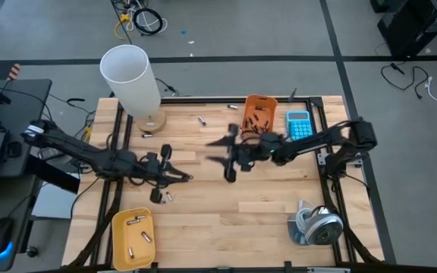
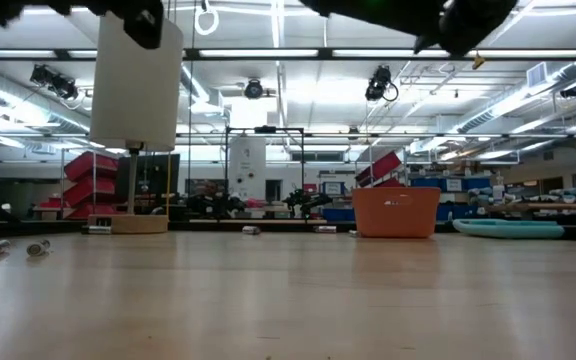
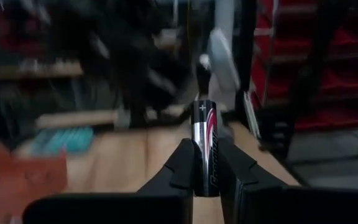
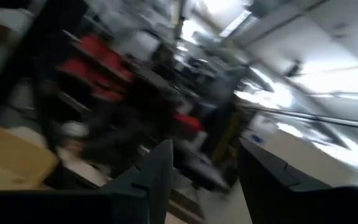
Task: Sort batteries
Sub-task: Put the silver battery into the yellow bin
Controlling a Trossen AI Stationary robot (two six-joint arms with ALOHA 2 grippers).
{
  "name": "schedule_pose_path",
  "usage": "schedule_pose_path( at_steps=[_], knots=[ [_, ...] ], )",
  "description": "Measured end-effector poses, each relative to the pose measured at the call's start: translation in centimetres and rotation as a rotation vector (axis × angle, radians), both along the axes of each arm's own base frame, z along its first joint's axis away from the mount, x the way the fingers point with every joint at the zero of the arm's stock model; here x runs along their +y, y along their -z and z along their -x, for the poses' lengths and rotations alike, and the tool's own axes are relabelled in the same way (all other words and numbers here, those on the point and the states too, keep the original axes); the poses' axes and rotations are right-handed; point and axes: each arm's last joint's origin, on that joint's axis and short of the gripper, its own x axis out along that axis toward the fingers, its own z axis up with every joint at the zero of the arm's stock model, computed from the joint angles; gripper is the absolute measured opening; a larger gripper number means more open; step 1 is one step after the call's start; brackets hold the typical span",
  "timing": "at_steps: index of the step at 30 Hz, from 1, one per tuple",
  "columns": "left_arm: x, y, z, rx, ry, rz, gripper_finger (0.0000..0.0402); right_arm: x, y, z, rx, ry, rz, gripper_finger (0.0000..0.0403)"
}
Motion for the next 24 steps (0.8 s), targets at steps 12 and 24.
schedule_pose_path(
  at_steps=[12, 24],
  knots=[
    [-2.2, -7.3, 0.4, 0.557, -0.122, 0.154, 0.0031, -4.6, -1.4, 6.1, 0.068, 0.041, -0.281, 0.0155],
    [-9.1, -4.6, 2.7, 1.404, 0.147, 0.369, 0.0031, -4.2, -1.5, 5.3, 0.088, 0.000, -0.284, 0.0144]
  ],
)
